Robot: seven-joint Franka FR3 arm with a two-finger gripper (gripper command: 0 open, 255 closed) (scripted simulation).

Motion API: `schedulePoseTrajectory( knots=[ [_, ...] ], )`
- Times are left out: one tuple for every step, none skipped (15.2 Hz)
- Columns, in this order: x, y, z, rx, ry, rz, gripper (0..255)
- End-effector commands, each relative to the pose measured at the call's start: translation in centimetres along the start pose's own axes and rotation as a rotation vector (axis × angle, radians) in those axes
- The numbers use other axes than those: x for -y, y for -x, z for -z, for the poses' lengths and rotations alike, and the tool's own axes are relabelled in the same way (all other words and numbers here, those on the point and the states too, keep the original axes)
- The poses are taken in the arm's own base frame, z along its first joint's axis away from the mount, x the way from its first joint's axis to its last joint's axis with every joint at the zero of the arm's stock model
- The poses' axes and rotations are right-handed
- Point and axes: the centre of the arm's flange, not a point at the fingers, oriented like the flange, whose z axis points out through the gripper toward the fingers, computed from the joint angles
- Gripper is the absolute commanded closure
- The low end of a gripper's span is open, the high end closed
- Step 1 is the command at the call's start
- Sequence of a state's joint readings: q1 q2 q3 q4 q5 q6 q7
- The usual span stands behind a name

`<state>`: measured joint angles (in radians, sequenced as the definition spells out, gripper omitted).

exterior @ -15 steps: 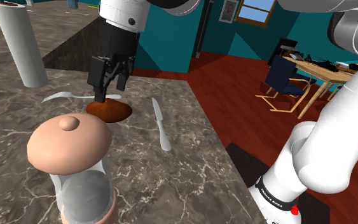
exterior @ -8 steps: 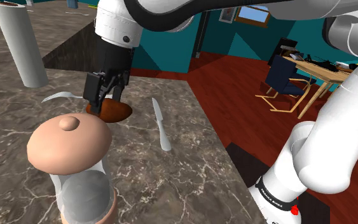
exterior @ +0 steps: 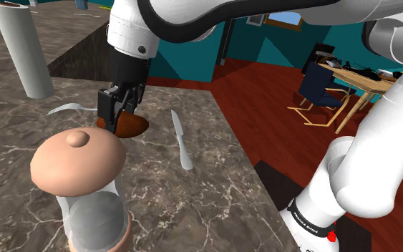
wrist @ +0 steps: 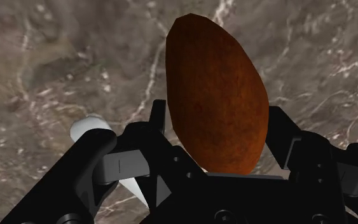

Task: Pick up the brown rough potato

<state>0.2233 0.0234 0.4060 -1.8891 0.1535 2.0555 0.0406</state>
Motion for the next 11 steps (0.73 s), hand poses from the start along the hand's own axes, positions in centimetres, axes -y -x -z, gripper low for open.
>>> schedulePoseTrajectory(
  knots=[
    [0.0, 0.0, -0.1, 0.002, 0.0, 0.0, 255],
    [0.0, 0.0, -0.1, 0.002, 0.0, 0.0, 255],
    [0.0, 0.0, -0.1, 0.002, 0.0, 0.0, 255],
    [0.0, 0.0, -0.1, 0.002, 0.0, 0.0, 255],
    [0.0, 0.0, 0.0, 0.002, 0.0, 0.0, 255],
    [0.0, -0.1, 0.5, 0.002, 0.0, 0.0, 255],
    [0.1, -0.1, 1.0, 0.002, 0.0, 0.0, 255],
    [0.2, -0.2, 1.5, 0.002, 0.0, 0.0, 255],
    [0.3, -0.3, 2.0, 0.002, 0.0, 0.0, 255],
    [0.4, -0.3, 2.5, 0.002, 0.0, 0.0, 255],
    [0.5, -0.4, 3.1, 0.002, 0.0, 0.0, 255]
  ],
)
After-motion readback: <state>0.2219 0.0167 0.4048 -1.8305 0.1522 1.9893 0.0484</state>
